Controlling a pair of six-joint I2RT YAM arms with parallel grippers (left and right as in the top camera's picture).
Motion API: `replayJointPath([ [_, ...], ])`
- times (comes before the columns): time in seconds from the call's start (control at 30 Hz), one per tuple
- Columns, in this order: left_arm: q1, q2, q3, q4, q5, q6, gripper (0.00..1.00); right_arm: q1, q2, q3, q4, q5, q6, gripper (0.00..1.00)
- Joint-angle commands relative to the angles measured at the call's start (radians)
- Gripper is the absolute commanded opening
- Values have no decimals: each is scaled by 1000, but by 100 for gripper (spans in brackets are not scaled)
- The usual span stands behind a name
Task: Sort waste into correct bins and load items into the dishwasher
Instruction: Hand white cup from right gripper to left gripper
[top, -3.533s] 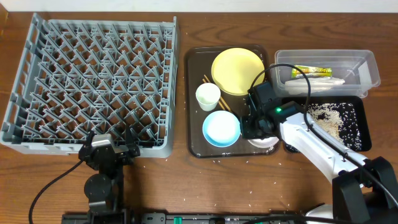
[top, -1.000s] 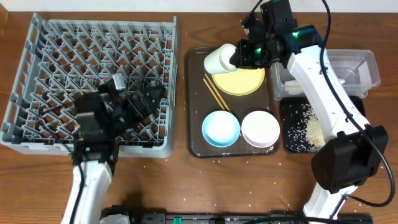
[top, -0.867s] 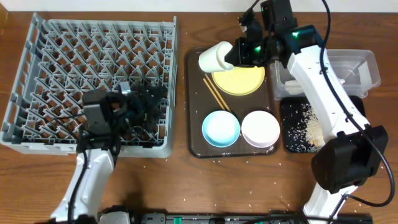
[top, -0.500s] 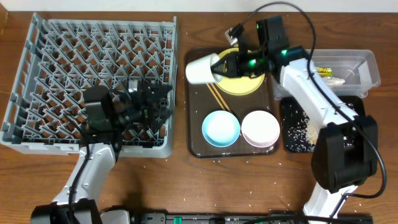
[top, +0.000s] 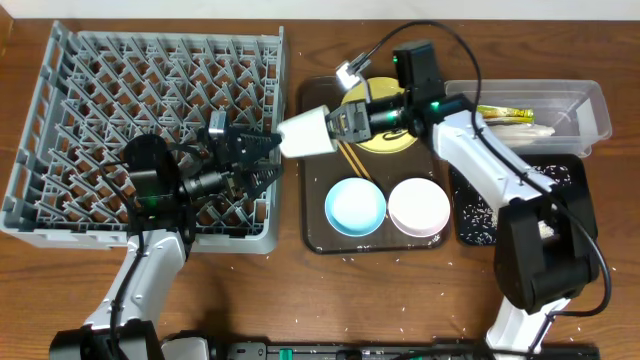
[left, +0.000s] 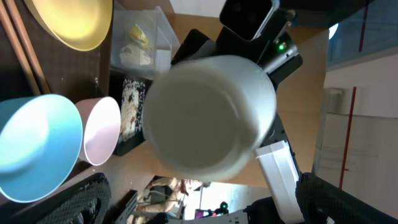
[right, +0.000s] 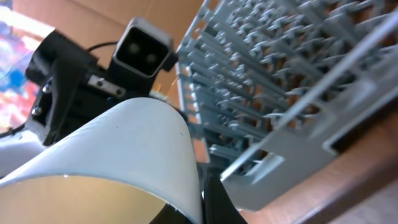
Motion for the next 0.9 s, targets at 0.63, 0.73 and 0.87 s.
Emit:
replayJointPath([
  [0.63, 2, 1, 10, 23, 49, 19, 62, 111, 3, -8, -5, -51, -15, 1],
  [0.73, 2, 1, 10, 23, 49, 19, 53, 111, 3, -8, -5, -33, -14, 1],
  [0.87, 2, 1, 10, 23, 49, 19, 41, 110, 3, -8, 0, -2, -4, 10],
])
